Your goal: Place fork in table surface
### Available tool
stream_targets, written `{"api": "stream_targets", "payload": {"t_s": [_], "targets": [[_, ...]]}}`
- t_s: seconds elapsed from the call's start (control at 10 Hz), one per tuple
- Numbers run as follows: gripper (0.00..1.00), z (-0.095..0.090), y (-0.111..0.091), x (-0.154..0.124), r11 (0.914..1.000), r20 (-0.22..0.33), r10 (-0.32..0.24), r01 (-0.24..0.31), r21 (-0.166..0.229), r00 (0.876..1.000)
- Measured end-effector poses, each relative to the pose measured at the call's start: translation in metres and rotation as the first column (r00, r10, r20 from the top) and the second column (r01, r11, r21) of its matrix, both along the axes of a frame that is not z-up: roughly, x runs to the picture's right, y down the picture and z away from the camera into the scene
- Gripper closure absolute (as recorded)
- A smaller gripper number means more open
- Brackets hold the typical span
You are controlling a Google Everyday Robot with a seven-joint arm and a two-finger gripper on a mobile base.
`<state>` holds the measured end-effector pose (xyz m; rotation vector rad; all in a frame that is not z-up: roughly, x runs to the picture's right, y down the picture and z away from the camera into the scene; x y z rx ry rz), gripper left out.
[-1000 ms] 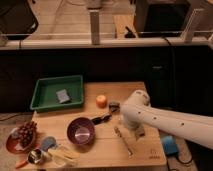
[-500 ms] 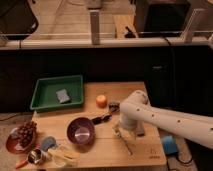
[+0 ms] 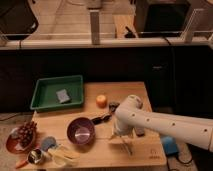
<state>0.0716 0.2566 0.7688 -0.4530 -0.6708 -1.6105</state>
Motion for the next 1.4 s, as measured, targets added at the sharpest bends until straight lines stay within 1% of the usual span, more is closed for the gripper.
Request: {"api": "stream_targets", "payload": {"t_s": [0.1, 0.2, 0.4, 0.5, 0.6, 0.7, 0.9, 1.0, 1.4], "targets": [[0.20, 0.000, 0.006, -0.004, 0.9991, 0.026, -0.040, 0.040, 0.014, 0.999], [0.20, 0.001, 0.008, -0.005, 0.9980, 0.044, -0.059, 0.058, 0.028, 0.997], [0.20, 0.006, 0.013, -0.004, 0.9964, 0.072, -0.074, 0.070, 0.048, 0.995], [0.21, 0.008, 0.013, -0.004, 0.9961, 0.081, -0.076, 0.072, 0.052, 0.994], [0.26, 0.009, 0.013, -0.004, 0.9961, 0.091, -0.074, 0.070, 0.053, 0.993], [0.37, 0.008, 0.013, -0.003, 0.9964, 0.103, -0.071, 0.065, 0.055, 0.992], [0.55, 0.011, 0.013, -0.001, 0.9958, 0.100, -0.071, 0.065, 0.064, 0.992], [0.60, 0.013, 0.013, -0.001, 0.9952, 0.093, -0.074, 0.067, 0.071, 0.993], [0.61, 0.019, 0.015, 0.005, 0.9900, 0.043, -0.099, 0.094, 0.106, 0.994]]}}
